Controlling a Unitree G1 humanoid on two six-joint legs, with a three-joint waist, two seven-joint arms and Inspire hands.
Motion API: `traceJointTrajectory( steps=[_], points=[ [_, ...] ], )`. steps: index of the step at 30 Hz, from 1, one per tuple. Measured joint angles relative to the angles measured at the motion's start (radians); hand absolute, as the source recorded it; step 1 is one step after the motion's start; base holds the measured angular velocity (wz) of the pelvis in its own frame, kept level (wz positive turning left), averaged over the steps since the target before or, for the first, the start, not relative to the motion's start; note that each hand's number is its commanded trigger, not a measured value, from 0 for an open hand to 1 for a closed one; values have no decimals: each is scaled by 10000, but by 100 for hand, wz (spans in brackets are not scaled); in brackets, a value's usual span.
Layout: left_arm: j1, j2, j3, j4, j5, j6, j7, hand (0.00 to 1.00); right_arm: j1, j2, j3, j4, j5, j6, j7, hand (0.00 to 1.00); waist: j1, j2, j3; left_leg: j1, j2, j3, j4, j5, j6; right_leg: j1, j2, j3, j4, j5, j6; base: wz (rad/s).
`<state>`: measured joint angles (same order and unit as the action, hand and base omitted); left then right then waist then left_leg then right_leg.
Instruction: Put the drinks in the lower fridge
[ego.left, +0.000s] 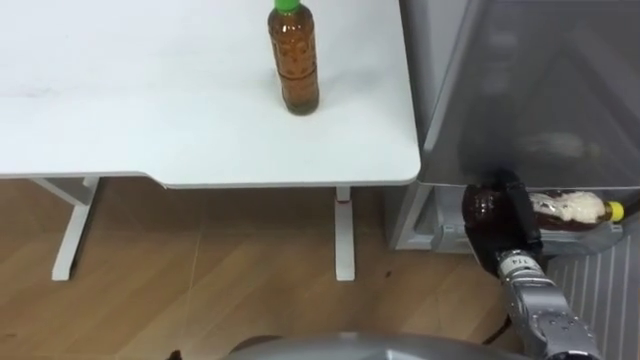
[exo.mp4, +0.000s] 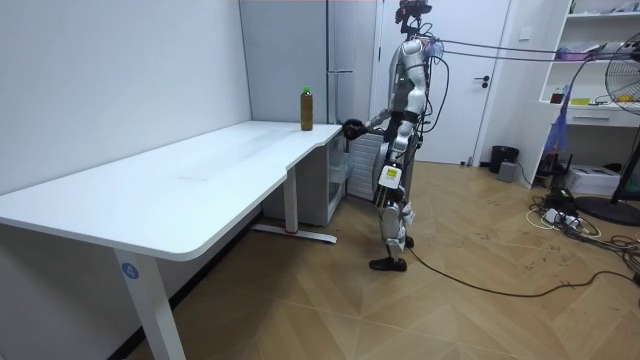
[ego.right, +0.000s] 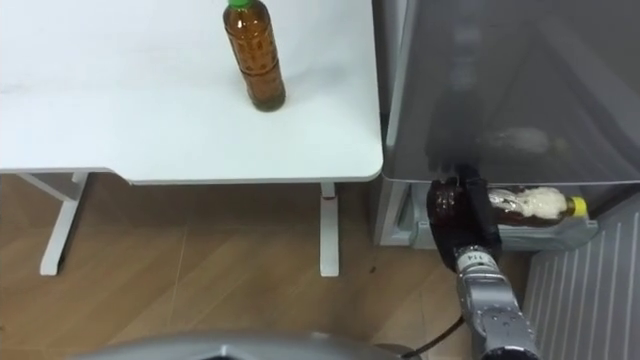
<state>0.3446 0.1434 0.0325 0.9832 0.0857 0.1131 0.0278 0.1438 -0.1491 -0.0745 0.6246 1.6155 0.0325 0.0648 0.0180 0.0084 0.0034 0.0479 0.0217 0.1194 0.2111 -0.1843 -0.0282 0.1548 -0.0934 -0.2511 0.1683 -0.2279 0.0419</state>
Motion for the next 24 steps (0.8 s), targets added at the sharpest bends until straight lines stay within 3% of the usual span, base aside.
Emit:
traceJointTrajectory(
  steps=[4,9,12,15,17,22,24],
  points=[
    [109,0,-179,-2,184,234,-21,0,-436,3,-225,785,83,45,20,100,-133,4,-6,-231,-33,-162,174,9,15,-77,-30,-198,32,-23,19,17],
    [-95,-32,-477,10,256,479,-208,0,-1270,-35,-453,1734,106,67,414,100,-223,151,-90,-1130,-59,-294,470,107,130,-1018,-106,-220,444,-39,7,4],
    [-518,19,-755,108,262,475,-282,0,-1880,-69,-582,2175,107,130,580,100,-314,220,20,-1647,-92,-346,648,178,215,-1605,-190,-210,788,-51,9,2],
    [-885,10,-763,395,341,434,-405,0,-2470,-69,-806,2780,194,132,816,100,-311,299,51,-2039,-139,-276,720,256,286,-2130,-275,-71,1069,-77,43,-7],
    [-1151,58,-747,634,432,380,-490,0,-3106,-70,-1072,3350,82,150,1117,100,-332,413,114,-2654,-154,-279,1023,261,339,-2803,-335,48,1433,-63,52,-11],
    [-1336,227,-898,803,442,323,-617,0,-4195,-325,-1605,4467,-143,119,986,100,-361,600,224,-3643,-238,-301,1358,377,493,-3991,-561,55,2210,-108,39,3],
    [-1571,247,-939,999,444,326,-619,0,-4425,-575,-1885,5081,-42,96,685,100,-44,708,218,-4098,-306,-261,1451,464,529,-4569,-673,147,2616,-177,36,0]
  ],
)
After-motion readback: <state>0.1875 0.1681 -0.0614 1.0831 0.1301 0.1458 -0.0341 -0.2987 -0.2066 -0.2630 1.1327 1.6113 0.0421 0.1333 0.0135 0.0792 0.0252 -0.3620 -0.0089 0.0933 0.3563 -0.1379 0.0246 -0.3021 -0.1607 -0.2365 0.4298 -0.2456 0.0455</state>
